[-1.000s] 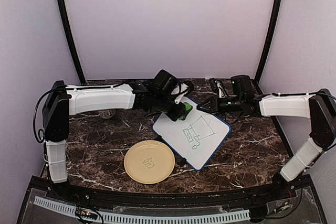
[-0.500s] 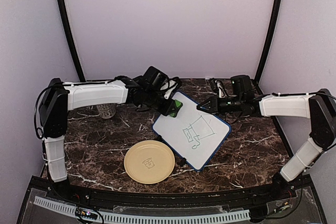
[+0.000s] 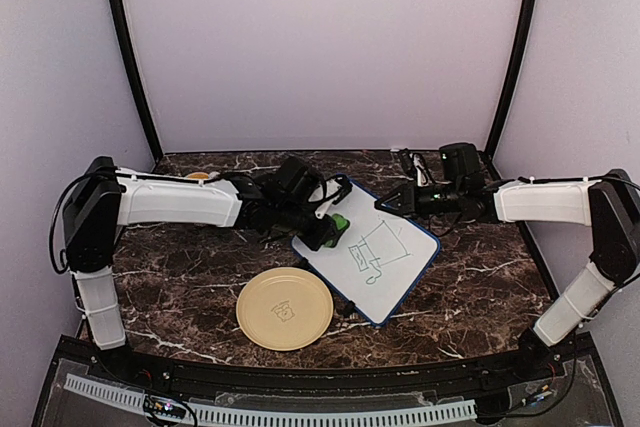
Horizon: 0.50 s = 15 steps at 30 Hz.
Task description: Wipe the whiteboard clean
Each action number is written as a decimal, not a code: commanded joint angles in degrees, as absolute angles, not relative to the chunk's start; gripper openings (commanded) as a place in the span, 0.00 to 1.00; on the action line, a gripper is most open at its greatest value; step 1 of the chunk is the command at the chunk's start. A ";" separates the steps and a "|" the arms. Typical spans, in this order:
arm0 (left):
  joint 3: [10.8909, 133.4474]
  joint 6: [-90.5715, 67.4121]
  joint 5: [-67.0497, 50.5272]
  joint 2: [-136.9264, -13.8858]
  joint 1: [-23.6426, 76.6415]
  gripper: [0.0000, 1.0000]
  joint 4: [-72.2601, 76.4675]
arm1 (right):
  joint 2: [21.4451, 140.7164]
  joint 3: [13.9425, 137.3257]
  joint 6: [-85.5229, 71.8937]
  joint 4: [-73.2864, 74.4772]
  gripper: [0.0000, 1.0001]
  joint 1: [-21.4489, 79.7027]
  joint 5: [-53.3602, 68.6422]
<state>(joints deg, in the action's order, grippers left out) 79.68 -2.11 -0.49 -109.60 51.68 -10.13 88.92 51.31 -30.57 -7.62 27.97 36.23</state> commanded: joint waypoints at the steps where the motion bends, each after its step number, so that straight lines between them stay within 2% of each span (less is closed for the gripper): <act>1: 72.79 -0.44 -3.48 -110.50 57.53 0.02 -10.76 | 89.98 51.07 -28.28 -5.97 0.00 28.37 36.91; 10: 71.76 -0.44 -1.21 -110.39 59.91 0.02 -9.99 | 90.73 51.39 -28.25 -6.24 0.00 28.21 37.25; 15: 76.50 -1.14 3.30 -110.16 56.37 0.02 -11.93 | 90.75 51.33 -28.30 -6.30 0.00 28.21 37.43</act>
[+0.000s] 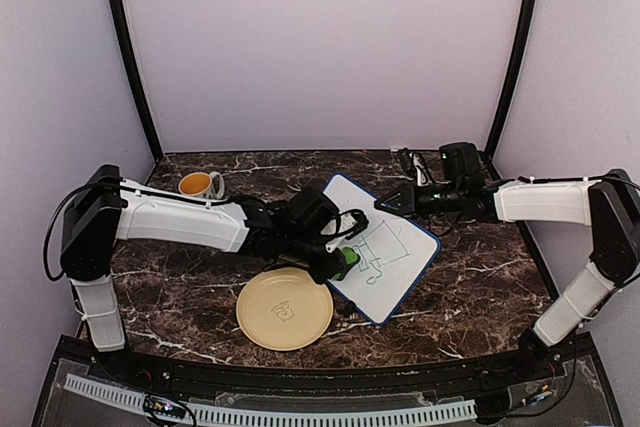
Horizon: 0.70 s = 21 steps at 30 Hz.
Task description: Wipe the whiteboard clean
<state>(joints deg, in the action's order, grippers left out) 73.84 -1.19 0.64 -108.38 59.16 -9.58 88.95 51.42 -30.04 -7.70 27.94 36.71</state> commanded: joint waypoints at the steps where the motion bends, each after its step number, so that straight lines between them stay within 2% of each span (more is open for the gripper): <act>1: 77.37 -1.27 3.41 -109.78 54.85 0.02 -11.81 | 90.72 51.33 -28.30 -6.28 0.00 28.21 37.47; 9: 81.89 2.52 4.83 -110.50 52.99 0.02 -14.03 | 90.26 51.42 -28.04 -5.75 0.00 28.04 37.20; 21: 77.76 8.11 2.63 -111.93 63.12 0.02 -13.99 | 90.17 51.24 -28.31 -5.86 0.00 27.95 37.19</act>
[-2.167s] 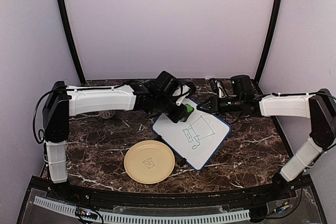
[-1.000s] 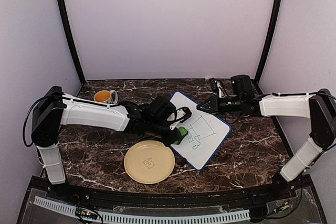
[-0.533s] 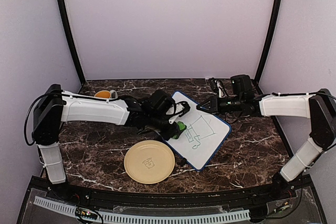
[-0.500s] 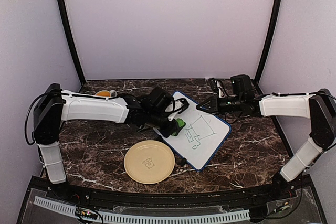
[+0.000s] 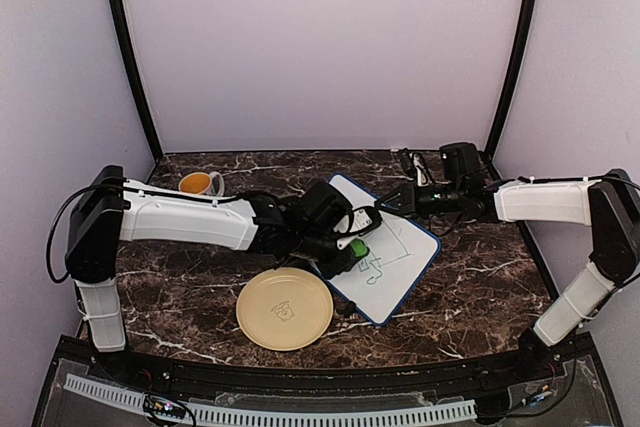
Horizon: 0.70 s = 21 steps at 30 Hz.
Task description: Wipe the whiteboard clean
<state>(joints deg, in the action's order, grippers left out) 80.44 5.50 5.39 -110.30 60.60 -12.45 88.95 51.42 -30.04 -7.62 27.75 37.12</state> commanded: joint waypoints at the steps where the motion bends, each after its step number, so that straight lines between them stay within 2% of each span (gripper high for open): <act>1: 77.42 8.41 2.28 -111.82 63.90 0.02 -13.89 | 90.10 51.23 -28.30 -5.81 0.00 27.95 37.18; 5: 75.43 10.04 1.73 -111.03 65.08 0.02 -11.79 | 90.13 51.07 -28.31 -5.93 0.00 27.95 37.18; 9: 76.65 10.18 6.17 -111.49 64.74 0.02 -11.94 | 90.03 50.71 -28.60 -6.40 0.00 27.95 37.27; 21: 83.79 1.81 10.04 -110.82 55.73 0.02 -12.03 | 89.63 50.37 -28.51 -6.33 0.00 27.86 37.38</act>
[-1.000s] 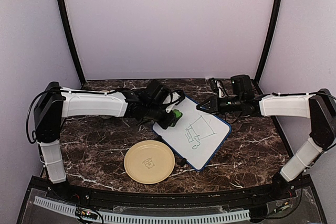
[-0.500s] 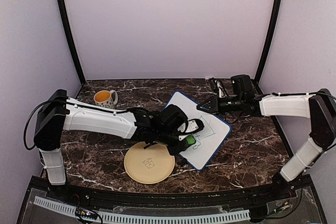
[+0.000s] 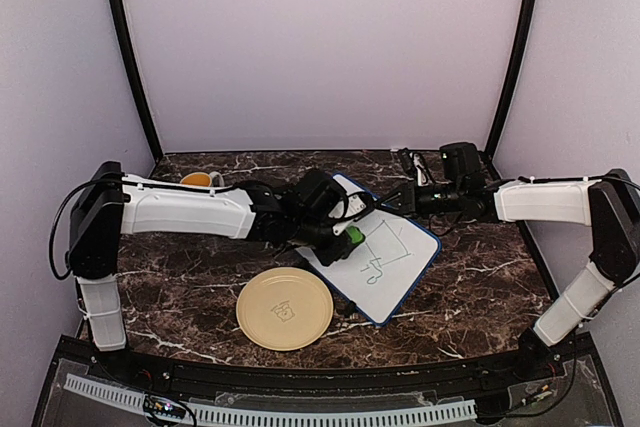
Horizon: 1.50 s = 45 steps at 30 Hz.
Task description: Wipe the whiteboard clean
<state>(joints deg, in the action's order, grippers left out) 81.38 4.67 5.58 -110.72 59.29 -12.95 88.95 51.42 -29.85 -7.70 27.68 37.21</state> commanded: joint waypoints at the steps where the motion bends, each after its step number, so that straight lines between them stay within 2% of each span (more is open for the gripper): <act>1: 84.13 1.87 10.12 -110.87 55.51 0.02 -12.21 | 89.50 50.36 -28.49 -6.23 0.00 27.93 37.28; 6: 84.33 3.94 7.67 -111.04 56.22 0.03 -11.93 | 89.82 50.19 -28.89 -6.84 0.00 27.89 37.35; 18: 85.44 6.21 5.52 -114.88 65.78 0.02 -15.40 | 89.89 50.53 -28.88 -6.74 0.00 27.86 37.05; 25: 87.76 5.66 10.18 -115.07 65.11 0.02 -16.50 | 90.31 50.41 -29.27 -7.51 0.00 27.86 37.44; 35: 89.73 0.53 7.85 -112.34 56.05 0.02 -17.01 | 89.87 50.63 -29.01 -7.03 0.00 27.81 37.45; 45: 92.87 2.16 4.49 -114.52 59.02 0.03 -17.80 | 89.39 50.36 -29.31 -7.98 0.00 27.77 37.59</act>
